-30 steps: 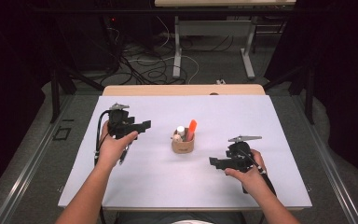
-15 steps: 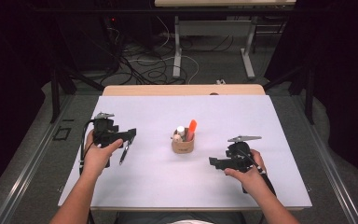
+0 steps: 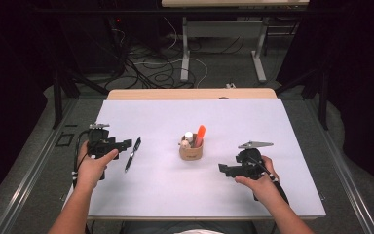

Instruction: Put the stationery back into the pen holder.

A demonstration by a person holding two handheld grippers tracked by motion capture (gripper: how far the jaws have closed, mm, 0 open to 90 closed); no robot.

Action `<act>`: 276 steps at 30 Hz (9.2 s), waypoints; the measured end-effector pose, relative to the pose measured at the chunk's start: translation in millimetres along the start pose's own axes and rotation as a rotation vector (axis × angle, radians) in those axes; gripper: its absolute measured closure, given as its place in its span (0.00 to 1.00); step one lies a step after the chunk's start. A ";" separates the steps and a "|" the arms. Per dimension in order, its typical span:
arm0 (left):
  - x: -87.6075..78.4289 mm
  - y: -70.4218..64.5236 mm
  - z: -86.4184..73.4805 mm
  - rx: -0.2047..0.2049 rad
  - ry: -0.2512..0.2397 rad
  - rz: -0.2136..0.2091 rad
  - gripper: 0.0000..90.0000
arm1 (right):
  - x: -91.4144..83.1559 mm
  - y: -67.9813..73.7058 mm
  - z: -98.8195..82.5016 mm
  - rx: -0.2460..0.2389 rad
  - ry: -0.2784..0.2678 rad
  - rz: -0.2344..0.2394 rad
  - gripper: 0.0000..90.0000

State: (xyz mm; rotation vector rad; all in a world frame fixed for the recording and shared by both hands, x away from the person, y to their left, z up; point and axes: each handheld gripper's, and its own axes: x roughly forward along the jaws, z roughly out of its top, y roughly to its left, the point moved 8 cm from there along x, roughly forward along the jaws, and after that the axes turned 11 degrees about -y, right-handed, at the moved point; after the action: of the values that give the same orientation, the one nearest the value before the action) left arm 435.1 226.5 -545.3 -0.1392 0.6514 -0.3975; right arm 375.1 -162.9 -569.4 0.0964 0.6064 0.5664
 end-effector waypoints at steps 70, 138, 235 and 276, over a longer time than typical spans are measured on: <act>28.6 0.1 -56.7 -0.054 0.350 0.053 0.88 | 4.8 -5.3 -1.3 -0.086 -0.011 -0.003 0.22; -29.0 -127.0 -13.7 0.107 0.278 -0.369 0.89 | 7.7 -0.4 -1.6 -0.188 -0.011 0.020 0.22; 3.5 -182.3 -76.8 0.139 0.535 -0.509 0.89 | 37.4 130.4 -29.6 -1.726 -0.135 0.295 0.82; 6.3 -169.1 -60.8 0.061 0.411 -0.513 0.69 | 37.4 125.8 -27.6 -1.780 -0.122 0.280 0.88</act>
State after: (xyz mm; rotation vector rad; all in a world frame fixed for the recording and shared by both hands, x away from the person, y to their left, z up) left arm 348.9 69.0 -554.8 -0.1686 1.0094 -0.9555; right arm 324.9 -38.9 -580.1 -1.4650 -0.1975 1.1832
